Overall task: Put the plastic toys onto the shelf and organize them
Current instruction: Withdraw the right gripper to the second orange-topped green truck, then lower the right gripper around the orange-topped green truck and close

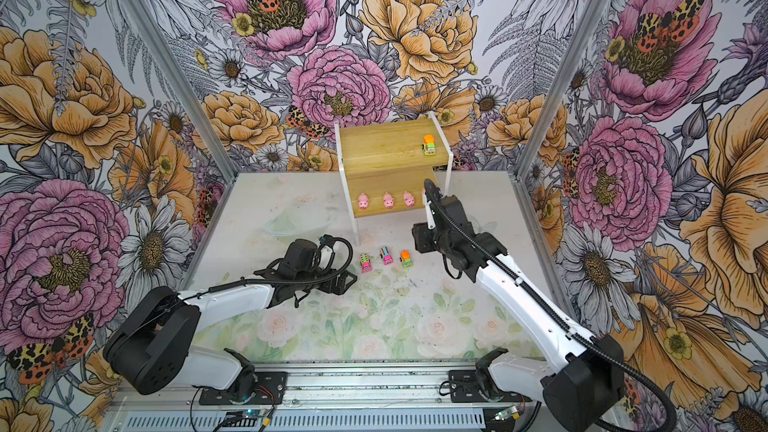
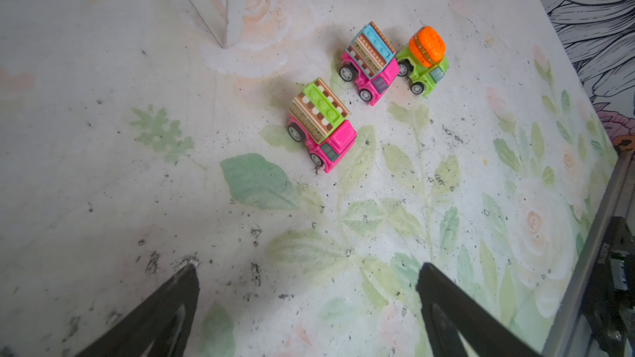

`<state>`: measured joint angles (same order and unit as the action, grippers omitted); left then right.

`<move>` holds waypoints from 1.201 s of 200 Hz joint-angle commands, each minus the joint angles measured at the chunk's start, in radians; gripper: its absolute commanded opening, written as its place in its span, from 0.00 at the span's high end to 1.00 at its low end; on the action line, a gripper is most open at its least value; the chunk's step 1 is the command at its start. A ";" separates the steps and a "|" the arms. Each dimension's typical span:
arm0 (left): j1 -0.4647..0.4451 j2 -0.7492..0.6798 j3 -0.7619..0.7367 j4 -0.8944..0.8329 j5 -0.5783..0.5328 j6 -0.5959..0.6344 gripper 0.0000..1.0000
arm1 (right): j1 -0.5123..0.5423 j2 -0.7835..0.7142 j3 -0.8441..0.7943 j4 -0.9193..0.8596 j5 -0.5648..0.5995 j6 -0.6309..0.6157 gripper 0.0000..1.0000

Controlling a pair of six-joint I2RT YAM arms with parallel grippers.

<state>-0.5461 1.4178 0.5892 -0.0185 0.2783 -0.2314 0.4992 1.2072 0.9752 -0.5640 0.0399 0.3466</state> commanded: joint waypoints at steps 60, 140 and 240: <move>-0.006 -0.005 -0.006 0.019 0.012 0.014 0.01 | 0.084 0.157 -0.249 0.463 0.046 0.137 0.45; -0.006 0.026 0.012 0.018 0.005 0.017 0.01 | 0.071 0.309 -0.238 0.556 0.058 0.114 0.45; -0.006 0.052 0.030 0.007 -0.006 0.018 0.01 | 0.024 0.428 -0.224 0.623 0.025 0.102 0.46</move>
<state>-0.5461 1.4536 0.5907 -0.0185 0.2783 -0.2310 0.5419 1.6119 0.7292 0.0170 0.0742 0.4618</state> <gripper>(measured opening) 0.988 0.535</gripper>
